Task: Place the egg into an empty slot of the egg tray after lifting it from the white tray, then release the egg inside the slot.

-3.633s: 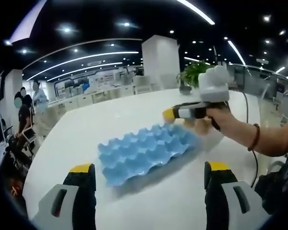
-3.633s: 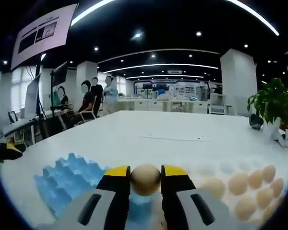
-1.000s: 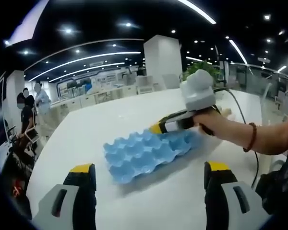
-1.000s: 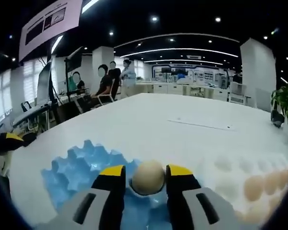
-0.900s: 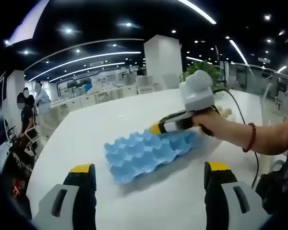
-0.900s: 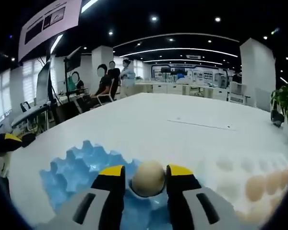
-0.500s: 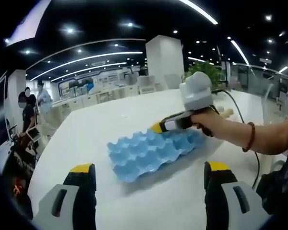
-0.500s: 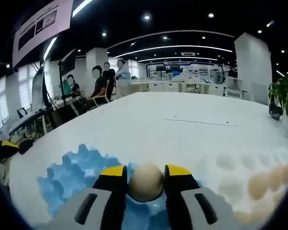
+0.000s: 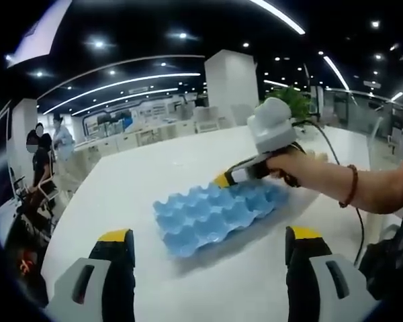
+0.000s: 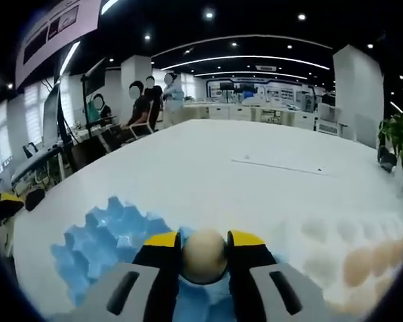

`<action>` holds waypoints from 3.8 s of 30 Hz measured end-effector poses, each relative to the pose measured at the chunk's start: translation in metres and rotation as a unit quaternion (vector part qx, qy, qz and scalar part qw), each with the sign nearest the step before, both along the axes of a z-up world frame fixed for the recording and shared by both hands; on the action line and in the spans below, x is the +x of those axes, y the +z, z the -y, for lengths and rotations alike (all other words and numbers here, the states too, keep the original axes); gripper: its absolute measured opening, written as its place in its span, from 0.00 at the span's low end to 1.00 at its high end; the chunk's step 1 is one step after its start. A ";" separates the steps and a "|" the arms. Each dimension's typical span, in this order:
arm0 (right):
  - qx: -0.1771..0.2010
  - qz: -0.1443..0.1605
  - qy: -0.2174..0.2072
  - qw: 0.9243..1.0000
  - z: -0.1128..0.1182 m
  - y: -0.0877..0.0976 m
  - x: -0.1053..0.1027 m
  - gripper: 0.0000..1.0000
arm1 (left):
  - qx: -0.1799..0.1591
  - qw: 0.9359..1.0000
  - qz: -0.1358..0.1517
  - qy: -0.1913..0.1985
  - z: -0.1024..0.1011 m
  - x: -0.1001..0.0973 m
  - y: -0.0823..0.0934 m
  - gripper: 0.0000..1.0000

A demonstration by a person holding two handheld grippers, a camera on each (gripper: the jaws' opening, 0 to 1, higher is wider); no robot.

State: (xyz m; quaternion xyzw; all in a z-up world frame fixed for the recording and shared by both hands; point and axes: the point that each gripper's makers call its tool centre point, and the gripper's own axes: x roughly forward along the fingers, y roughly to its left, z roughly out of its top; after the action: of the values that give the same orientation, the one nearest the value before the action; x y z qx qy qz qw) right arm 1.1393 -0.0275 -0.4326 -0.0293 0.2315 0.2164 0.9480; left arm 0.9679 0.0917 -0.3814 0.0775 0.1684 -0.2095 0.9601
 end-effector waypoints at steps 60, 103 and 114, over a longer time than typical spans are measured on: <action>0.018 -0.012 0.046 0.999 0.008 0.009 -0.018 0.23 | 0.000 1.000 0.005 0.002 0.005 0.005 0.002 0.93; 0.036 0.050 0.030 0.998 0.046 0.030 -0.017 0.69 | -0.019 1.000 0.009 -0.006 0.013 0.005 0.005 1.00; 0.037 0.055 -0.003 0.998 0.079 0.035 -0.020 0.69 | -0.022 1.000 0.010 -0.004 0.016 0.006 0.005 1.00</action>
State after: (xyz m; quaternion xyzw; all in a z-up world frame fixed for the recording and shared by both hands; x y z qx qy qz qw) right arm 1.1189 -0.1061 -0.3974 -0.0057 0.1714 0.2200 0.9603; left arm 0.9737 0.0759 -0.3763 0.0590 0.1536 -0.2163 0.9624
